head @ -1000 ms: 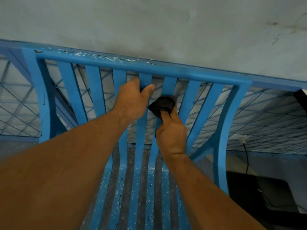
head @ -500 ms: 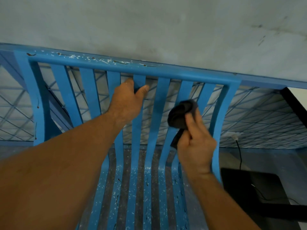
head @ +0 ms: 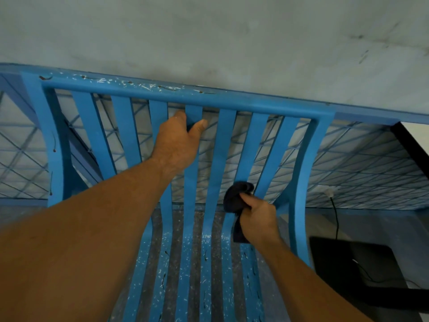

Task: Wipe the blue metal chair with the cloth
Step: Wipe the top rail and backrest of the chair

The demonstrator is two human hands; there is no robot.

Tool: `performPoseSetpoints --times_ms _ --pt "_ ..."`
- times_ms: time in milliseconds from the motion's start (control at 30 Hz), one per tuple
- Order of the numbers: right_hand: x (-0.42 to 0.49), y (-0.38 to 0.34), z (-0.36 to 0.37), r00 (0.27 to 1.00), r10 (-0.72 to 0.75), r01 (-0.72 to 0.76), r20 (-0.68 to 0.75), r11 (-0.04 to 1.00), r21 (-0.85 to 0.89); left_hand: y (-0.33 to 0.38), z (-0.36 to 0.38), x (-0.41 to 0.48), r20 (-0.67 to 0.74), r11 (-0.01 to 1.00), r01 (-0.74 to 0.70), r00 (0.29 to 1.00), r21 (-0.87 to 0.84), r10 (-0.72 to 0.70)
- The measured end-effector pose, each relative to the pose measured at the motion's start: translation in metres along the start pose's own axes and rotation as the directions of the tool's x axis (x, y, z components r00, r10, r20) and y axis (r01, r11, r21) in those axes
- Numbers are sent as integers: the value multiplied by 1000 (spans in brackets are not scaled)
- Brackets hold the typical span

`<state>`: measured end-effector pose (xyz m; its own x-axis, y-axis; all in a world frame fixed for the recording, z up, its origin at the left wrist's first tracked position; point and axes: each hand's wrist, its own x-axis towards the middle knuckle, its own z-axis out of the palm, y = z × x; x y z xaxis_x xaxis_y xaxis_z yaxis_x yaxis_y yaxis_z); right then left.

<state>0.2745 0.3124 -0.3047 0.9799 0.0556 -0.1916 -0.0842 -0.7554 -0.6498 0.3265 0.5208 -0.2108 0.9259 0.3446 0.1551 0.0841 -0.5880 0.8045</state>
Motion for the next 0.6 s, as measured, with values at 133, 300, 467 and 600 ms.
performPoseSetpoints --times_ms 133,300,467,600 --pt "-9 -19 -68 997 54 -78 58 802 592 4 -2 -2 13 999 32 999 27 -32" --pt "-7 -49 -137 946 -86 -298 314 157 942 8 -3 -2 17 998 67 998 6 -67" --pt "-13 -41 -108 953 -76 -298 293 -63 953 12 -5 -2 16 997 72 997 39 -73" --pt "-16 -24 -82 949 -120 -312 291 -237 920 14 -3 -2 12 995 90 996 49 -90"
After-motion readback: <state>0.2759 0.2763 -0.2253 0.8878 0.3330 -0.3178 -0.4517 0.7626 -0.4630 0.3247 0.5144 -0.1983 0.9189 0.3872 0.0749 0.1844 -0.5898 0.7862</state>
